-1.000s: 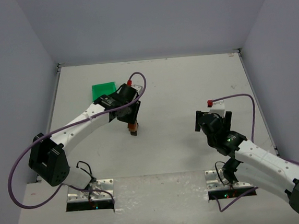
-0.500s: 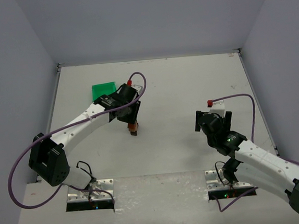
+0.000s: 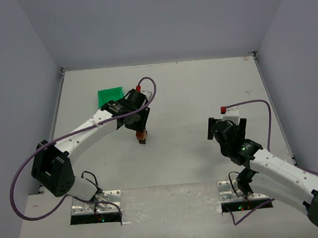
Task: Build the wood block tower
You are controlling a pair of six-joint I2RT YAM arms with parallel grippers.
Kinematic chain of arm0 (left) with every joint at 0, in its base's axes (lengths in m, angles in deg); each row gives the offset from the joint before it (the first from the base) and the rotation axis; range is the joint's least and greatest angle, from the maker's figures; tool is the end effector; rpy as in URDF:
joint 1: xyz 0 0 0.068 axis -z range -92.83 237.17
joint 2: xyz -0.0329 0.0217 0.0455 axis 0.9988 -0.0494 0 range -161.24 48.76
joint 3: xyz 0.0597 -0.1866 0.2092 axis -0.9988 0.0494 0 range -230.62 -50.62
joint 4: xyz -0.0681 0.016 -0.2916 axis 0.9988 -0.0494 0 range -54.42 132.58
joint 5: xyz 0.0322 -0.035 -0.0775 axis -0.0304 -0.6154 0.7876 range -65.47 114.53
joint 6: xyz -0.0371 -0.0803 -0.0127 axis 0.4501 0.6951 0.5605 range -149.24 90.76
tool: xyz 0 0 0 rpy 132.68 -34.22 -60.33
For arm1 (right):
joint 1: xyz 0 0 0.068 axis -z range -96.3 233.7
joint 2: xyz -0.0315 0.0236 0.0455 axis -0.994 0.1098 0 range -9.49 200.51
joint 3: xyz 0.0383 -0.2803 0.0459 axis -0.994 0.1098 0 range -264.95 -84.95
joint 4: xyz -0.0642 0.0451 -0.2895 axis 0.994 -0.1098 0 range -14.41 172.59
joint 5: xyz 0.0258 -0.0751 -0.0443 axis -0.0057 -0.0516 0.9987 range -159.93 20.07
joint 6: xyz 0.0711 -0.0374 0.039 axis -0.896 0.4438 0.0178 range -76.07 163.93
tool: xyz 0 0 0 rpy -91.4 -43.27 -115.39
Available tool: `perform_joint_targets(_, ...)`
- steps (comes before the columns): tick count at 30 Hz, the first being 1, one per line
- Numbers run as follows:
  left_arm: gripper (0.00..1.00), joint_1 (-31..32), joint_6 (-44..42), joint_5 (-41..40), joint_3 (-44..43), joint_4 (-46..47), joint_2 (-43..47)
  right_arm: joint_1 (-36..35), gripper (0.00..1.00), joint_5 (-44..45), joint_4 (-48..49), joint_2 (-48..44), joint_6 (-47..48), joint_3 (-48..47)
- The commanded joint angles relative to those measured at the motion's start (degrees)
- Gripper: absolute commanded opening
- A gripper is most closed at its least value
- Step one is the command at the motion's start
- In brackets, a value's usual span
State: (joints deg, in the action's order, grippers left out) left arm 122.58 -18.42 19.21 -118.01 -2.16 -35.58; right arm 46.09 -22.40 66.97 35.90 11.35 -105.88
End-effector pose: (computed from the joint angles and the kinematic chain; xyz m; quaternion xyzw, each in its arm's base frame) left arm 0.2944 -0.2002 0.2294 0.1952 0.9488 -0.0545 0.2423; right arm 0.2002 0.0800 0.1658 0.1335 0.8364 -0.0769 0.5261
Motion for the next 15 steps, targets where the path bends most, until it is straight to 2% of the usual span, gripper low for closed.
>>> perform_joint_targets(1,0.09,-0.34,-0.02,-0.21,-1.6,1.41,0.37,0.16,0.99,1.95,0.84,-0.31,-0.73,-1.14)
perform_joint_targets(7,0.11,-0.34,0.08,-0.05,-1.54,1.49,0.5,0.25,0.99,1.95,0.84,-0.39,-0.73,-1.06)
perform_joint_targets(12,0.05,-0.26,0.45,-0.3,-1.79,1.73,1.15,0.22,0.99,1.87,0.82,-0.3,-0.64,-1.19)
perform_joint_targets(15,0.05,-0.26,0.69,-0.58,-1.86,1.94,1.64,0.23,0.99,1.78,0.78,-0.33,-0.64,-1.13)
